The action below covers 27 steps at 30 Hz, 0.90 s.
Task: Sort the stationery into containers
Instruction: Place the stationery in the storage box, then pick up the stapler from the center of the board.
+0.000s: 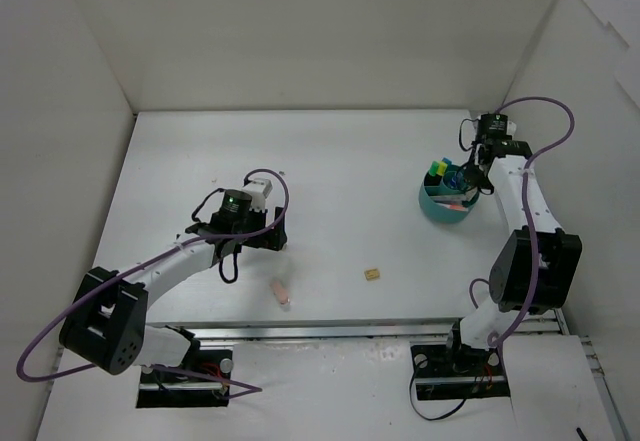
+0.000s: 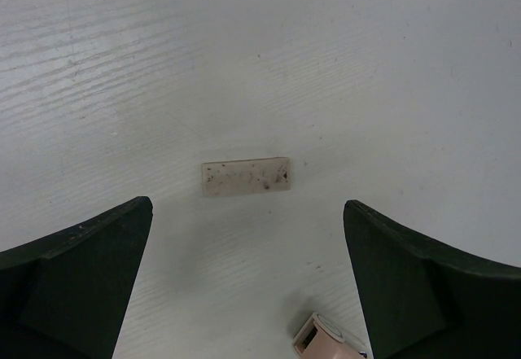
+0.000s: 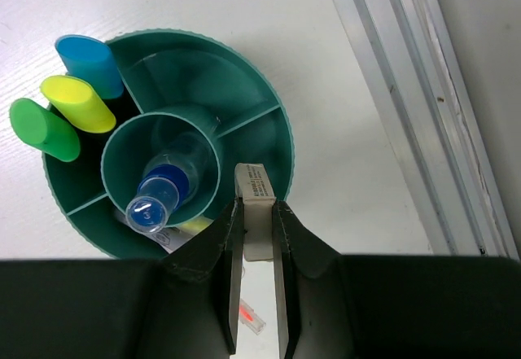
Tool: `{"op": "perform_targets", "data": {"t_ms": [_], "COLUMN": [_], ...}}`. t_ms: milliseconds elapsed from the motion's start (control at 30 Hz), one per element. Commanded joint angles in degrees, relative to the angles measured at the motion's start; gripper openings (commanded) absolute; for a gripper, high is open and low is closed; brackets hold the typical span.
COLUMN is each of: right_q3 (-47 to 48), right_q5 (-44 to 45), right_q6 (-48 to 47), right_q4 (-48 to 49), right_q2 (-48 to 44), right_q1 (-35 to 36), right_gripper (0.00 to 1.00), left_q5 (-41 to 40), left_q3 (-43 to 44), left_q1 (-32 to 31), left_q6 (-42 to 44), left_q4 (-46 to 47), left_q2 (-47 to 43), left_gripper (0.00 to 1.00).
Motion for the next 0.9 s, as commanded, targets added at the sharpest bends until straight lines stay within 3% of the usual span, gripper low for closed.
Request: {"op": "perform_targets", "data": {"t_ms": [0, 100, 167, 400, 533, 633, 667, 867], "right_q3": [0.1, -0.2, -0.4, 0.6, 0.9, 0.3, 0.3, -1.7], "right_q5": [0.8, 1.1, 1.6, 1.6, -3.7, -4.5, -3.9, 3.7], "right_q6": [2.4, 2.9, 3.1, 2.7, 0.2, -1.7, -1.7, -1.2], "right_q4": [-0.3, -1.1, -1.7, -2.5, -2.6, -2.7, -2.7, -2.8], "right_q2": [-0.2, 0.1, 0.1, -3.0, -7.1, -11.6, -12.4, -16.6], "right_q1": [-0.7, -0.9, -0.9, -0.9, -0.8, 1.1, 3.4, 11.4], "right_gripper": [0.08, 0.21, 0.37, 0.53, 0.63, 0.85, 0.98, 0.98], "left_q5": [0.6, 1.1, 1.3, 0.9, 0.6, 0.9, 1.1, 0.4], "left_q3": [2.0, 2.1, 2.0, 0.8, -0.4, -1.2, -1.5, -1.0], "left_q1": [0.4, 0.4, 0.4, 0.4, 0.4, 0.4, -0.3, -5.3], "left_q6": [-0.6, -0.7, -0.9, -1.4, -1.8, -2.7, -3.1, -14.9], "left_q4": [2.0, 2.0, 2.0, 1.8, 1.5, -0.2, -1.0, -14.7], "left_q2": [-0.8, -0.3, 0.0, -2.8, -6.3, -8.6, -9.2, -11.2], "left_gripper": [1.0, 1.0, 0.99, 1.0, 1.0, 1.0, 0.99, 1.0]}}
